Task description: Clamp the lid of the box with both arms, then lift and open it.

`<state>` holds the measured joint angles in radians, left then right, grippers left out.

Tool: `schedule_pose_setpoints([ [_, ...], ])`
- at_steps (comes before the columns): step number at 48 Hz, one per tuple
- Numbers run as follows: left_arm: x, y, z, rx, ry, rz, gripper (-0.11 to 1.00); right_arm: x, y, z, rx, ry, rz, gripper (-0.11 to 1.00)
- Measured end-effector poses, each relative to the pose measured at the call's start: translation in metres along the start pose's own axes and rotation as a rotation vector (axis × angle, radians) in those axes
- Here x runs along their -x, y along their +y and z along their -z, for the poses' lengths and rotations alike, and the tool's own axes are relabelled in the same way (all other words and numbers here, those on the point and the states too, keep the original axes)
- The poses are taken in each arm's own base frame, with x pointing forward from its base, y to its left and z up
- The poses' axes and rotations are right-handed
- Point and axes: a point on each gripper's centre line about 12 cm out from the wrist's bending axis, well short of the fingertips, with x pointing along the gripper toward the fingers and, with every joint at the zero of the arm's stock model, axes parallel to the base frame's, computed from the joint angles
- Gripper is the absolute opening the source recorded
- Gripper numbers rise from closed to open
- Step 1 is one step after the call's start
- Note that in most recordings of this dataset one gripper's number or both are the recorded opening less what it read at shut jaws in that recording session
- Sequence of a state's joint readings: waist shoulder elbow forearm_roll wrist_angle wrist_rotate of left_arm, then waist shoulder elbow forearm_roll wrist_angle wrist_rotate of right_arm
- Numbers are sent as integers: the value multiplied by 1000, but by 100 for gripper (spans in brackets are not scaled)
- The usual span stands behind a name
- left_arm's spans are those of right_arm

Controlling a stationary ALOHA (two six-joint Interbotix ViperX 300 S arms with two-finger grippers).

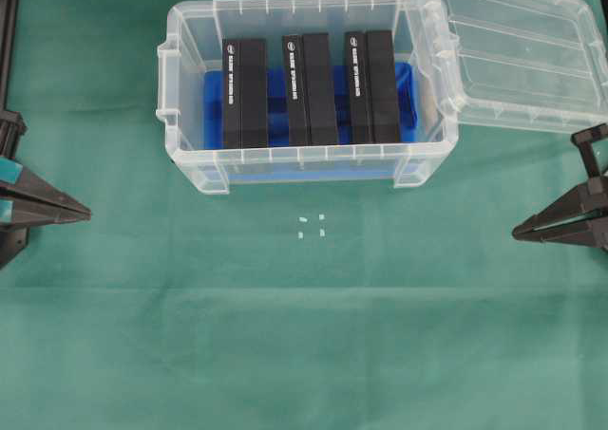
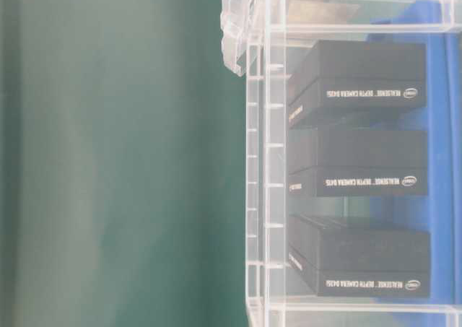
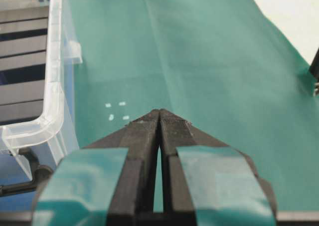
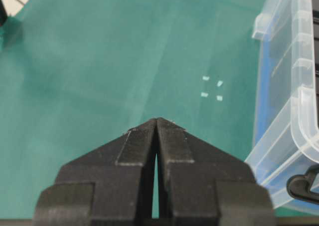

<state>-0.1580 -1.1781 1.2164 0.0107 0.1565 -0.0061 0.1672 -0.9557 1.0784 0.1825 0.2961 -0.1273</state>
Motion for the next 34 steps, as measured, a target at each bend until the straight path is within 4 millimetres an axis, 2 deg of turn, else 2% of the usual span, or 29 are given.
schedule_pose_setpoints([
  [11, 2, 0, -3, -3, -2, 1, 1, 3, 2, -10, 2, 20, -9, 0],
  [23, 4, 1, -8, -13, -6, -5, 1, 7, 4, -1, 11, 136, -23, 0],
  [29, 3, 1, -3, -9, 26, -6, 1, 9, 6, 8, -44, 224, -40, 0],
  [34, 3, 1, -3, -11, 29, -6, 1, 11, 7, 6, -84, 238, -40, 0],
])
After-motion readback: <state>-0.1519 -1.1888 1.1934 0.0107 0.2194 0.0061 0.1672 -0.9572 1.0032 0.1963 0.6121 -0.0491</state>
